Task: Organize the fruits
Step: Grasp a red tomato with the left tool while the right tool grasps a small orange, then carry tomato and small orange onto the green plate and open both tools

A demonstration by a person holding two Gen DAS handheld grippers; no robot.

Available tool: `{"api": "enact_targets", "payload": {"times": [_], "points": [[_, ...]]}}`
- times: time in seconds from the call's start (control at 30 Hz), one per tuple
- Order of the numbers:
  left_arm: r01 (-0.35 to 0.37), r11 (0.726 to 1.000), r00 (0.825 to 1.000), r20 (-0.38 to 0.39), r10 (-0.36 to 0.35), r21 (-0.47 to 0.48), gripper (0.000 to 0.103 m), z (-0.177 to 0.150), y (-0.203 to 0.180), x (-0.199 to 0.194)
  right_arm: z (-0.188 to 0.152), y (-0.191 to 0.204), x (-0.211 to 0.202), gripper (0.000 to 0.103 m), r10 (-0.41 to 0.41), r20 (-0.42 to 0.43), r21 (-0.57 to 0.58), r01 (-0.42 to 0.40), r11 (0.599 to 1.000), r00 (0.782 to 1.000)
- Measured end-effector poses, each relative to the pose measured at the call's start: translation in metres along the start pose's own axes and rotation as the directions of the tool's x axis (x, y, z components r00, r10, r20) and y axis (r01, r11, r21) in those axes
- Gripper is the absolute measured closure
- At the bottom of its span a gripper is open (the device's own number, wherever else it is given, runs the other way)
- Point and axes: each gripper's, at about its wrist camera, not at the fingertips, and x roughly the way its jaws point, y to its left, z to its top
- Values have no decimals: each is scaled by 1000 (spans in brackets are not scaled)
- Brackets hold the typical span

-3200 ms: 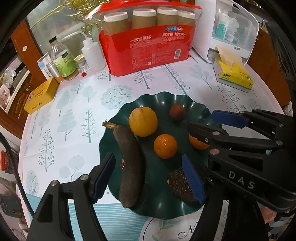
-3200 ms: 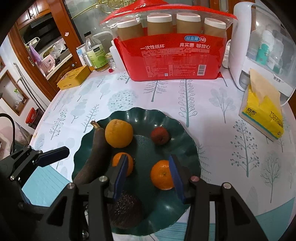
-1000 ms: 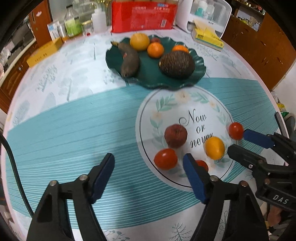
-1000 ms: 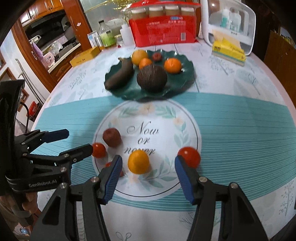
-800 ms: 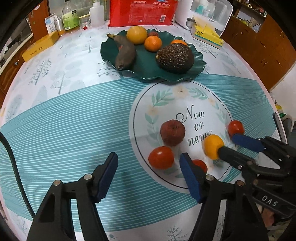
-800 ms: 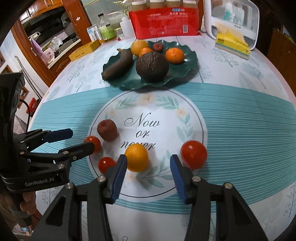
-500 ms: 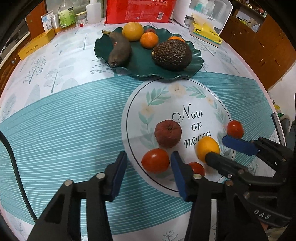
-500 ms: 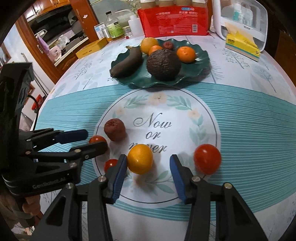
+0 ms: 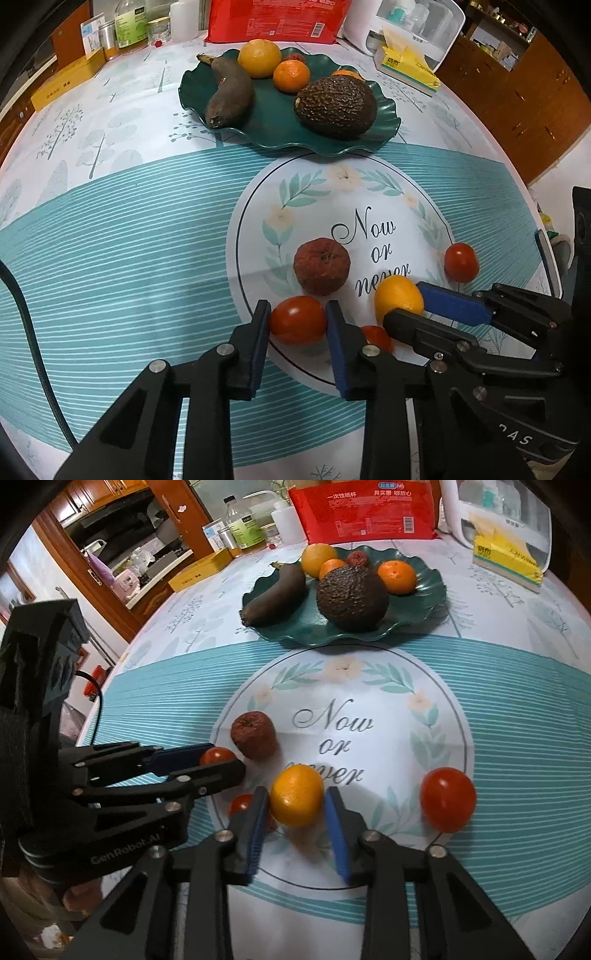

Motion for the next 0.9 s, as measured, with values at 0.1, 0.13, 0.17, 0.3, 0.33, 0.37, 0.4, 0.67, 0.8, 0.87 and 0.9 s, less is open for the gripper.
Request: {"api": "enact_targets", "payload": {"times": [0.1,0.13,0.17,0.3,0.33,0.37,0.4,0.67,0.8,0.87,0.9], "points": [[-4,1000,1000,3,4,-9,75,0,0,-2,0,1,-1,73,-1,3,-6,1,1000,1000],[-7,1000,1000,5,7,-10,75,0,0,-3,-1,1,-2,73,0,4,-7,0,1000,1000],[-7,1000,1000,7,7,-12,75,0,1,-5,-1,1,-4,73,4,9,-8,-4,1000,1000],[-5,1000,1000,23,6,-27,75,2,1,-19,1,-1,-14,73,0,24,-1,0,1000,1000],[-4,1000,1000,30,5,-29,75,3,1,-24,2,-1,-18,73,2,27,3,-2,1000,1000],[-5,1000,999,39,6,-30,75,5,0,-30,4,-1,-23,73,4,33,8,-4,1000,999],[-7,1000,999,49,8,-28,75,9,-2,-37,6,-1,-27,73,4,39,9,-4,1000,999],[-59,998,993,97,60,-15,75,51,-14,-85,43,4,-79,73,-36,113,-22,38,999,993],[-61,998,989,136,63,-18,75,81,-17,-109,77,2,-105,73,-83,160,-43,91,995,984],[-78,997,985,156,80,-16,75,98,-19,-121,99,-2,-120,73,-87,192,-46,97,994,978],[-89,996,982,168,90,-15,75,109,-21,-127,108,-4,-126,73,-88,203,-47,99,994,975]]}}
